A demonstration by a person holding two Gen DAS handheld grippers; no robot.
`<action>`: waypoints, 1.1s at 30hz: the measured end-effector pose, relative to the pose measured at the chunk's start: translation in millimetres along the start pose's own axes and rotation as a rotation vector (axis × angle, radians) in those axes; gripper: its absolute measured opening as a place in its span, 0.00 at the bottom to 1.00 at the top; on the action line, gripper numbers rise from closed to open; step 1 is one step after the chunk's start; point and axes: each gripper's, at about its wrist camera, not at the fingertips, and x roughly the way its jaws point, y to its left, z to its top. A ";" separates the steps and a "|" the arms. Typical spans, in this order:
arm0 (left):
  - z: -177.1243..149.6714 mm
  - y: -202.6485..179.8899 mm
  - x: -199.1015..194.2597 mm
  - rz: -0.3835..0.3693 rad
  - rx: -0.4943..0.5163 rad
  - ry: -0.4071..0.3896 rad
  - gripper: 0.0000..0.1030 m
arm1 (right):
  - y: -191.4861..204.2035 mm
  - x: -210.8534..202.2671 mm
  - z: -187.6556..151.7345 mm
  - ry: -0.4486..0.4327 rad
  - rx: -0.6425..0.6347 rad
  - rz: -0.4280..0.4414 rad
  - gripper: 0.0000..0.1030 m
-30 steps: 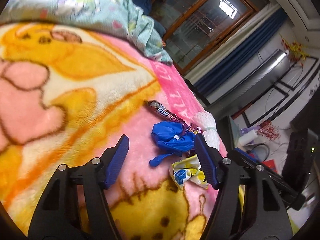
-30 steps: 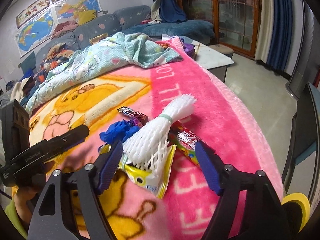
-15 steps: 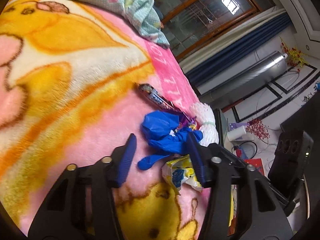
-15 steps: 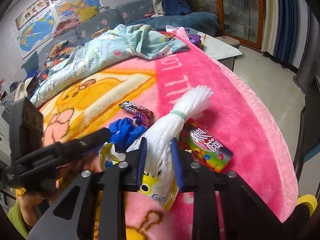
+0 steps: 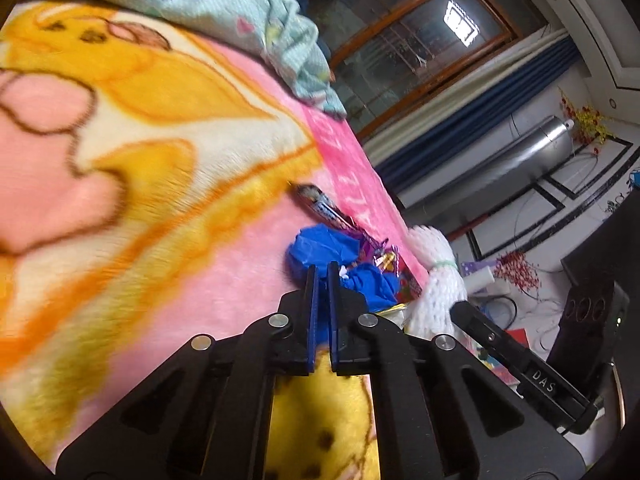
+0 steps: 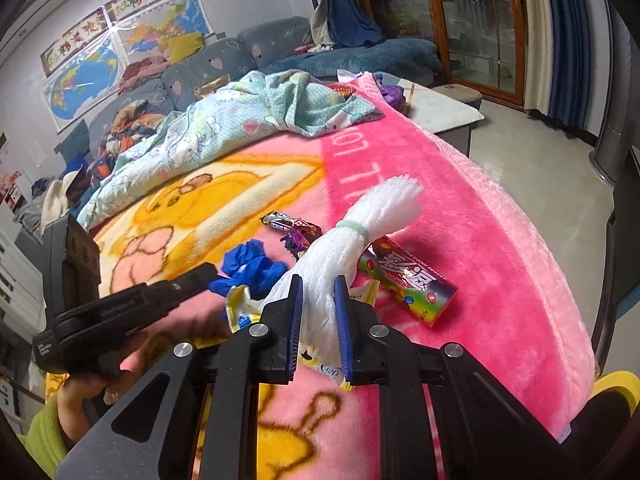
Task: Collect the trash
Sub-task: 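Grasp the white mesh bag with the right tool while the left tool grasps the blue plastic bag, then lift both held bags and carry them toward the yellow bin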
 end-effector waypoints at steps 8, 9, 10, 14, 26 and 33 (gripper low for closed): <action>-5.0 -6.7 -17.7 0.033 0.041 -0.036 0.01 | 3.5 -18.4 -4.3 -0.023 -0.015 -0.013 0.15; -6.1 -7.8 -19.2 0.032 0.044 -0.037 0.01 | 3.1 -21.7 -5.2 -0.026 -0.015 -0.014 0.15; -6.9 -9.6 -21.5 0.029 0.050 -0.039 0.01 | 2.6 -26.4 -6.6 -0.029 -0.018 -0.013 0.15; -7.7 -17.2 -31.4 0.039 0.074 -0.067 0.01 | -1.3 -38.8 -11.2 -0.039 -0.015 -0.018 0.15; -12.6 -54.0 -66.4 0.039 0.174 -0.139 0.01 | -4.4 -67.2 -17.4 -0.067 -0.014 -0.018 0.15; -18.3 -75.0 -77.4 0.010 0.218 -0.152 0.01 | -1.8 -80.4 -21.5 -0.079 -0.031 -0.016 0.15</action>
